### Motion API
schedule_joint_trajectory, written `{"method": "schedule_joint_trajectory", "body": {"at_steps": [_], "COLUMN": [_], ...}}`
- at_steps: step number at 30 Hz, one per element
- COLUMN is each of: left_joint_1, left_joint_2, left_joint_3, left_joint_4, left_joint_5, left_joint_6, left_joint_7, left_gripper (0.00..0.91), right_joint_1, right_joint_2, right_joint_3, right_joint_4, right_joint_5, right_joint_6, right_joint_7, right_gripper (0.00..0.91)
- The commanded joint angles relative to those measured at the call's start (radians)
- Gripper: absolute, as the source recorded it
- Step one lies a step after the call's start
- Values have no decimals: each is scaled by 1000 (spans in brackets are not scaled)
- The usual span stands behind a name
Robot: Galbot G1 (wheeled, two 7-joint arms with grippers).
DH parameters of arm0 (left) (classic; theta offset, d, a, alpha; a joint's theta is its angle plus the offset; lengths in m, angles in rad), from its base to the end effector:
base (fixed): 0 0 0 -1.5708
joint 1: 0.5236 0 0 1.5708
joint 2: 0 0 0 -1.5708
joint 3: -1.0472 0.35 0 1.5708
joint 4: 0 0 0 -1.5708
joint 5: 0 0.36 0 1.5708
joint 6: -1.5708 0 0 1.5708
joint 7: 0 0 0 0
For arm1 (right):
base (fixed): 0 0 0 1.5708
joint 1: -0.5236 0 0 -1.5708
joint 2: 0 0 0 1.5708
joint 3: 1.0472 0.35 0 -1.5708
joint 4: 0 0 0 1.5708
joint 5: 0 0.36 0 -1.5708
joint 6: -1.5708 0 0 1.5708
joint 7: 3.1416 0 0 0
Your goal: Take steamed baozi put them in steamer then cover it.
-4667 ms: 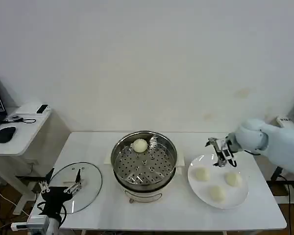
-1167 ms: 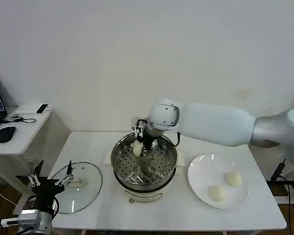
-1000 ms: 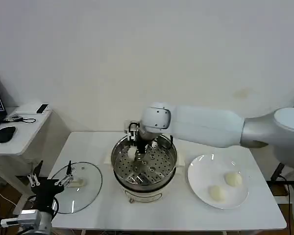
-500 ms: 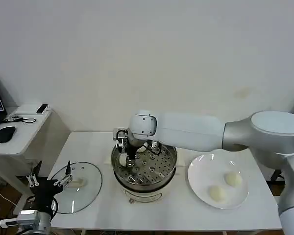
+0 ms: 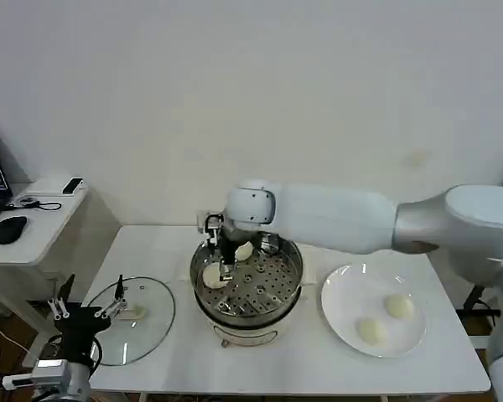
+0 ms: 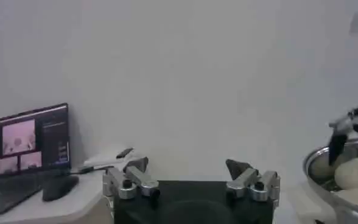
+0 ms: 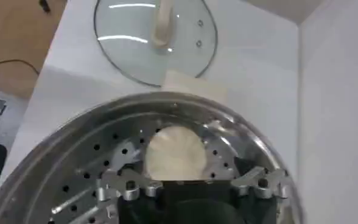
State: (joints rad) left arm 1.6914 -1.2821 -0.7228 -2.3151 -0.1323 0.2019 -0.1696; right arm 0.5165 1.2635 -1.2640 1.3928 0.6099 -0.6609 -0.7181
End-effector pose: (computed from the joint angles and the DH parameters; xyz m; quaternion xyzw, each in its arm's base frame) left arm 0.1554 0.0804 -0.2253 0.0750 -0.9905 -0.1119 0.0286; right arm 0.4985 0.2047 -0.0798 0.5584 -0.5767 0.5249 0.2830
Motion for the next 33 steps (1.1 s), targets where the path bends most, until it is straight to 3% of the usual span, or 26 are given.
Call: {"method": "schedule_joint_trajectory", "body": {"at_steps": [1,7,12,17,20,23,24,26,27,30,33], "left_joint_1": [-2,3,8,7,-6,-16,-17,-17,-17,-11,-10], "left_joint_2": [-1,6,7,12,14,20,21,22,25,25,25], "left_joint_3": [22,39,60,87,102,111,112,113,112,108,105], "left_joint_4": [-12,-29,-40,-44,-44,-44,-42,-41,-41,-42,-36], "left_joint_5": [10,26,46,70,76,80,80,81,81,79,79], "left_joint_6": [3,8,8,10,20,27,28,29,28,27,26], "left_joint_7": [1,4,6,8,9,11,13,12,12,13,13], "left_gripper": [907,907,907,907,907,907,907,907,907,907,907], "right_joint_1": [139,182,162,37,-101,-295,-321,-540,-561,-828,-996], "right_joint_2": [-289,-494,-745,-903,-985,-1066,-1079,-1105,-1107,-1103,-1073], "right_joint_3": [-9,-47,-63,6,85,262,271,422,439,699,831], "right_joint_4": [178,284,385,435,445,446,444,435,433,410,382], "right_joint_5": [-51,-94,-155,-255,-344,-423,-445,-514,-530,-608,-673], "right_joint_6": [58,80,95,143,193,261,306,379,388,458,489], "right_joint_7": [-85,-87,-77,-109,-154,-212,-235,-289,-301,-324,-320], "right_gripper": [907,907,907,907,907,907,907,907,907,907,907]}}
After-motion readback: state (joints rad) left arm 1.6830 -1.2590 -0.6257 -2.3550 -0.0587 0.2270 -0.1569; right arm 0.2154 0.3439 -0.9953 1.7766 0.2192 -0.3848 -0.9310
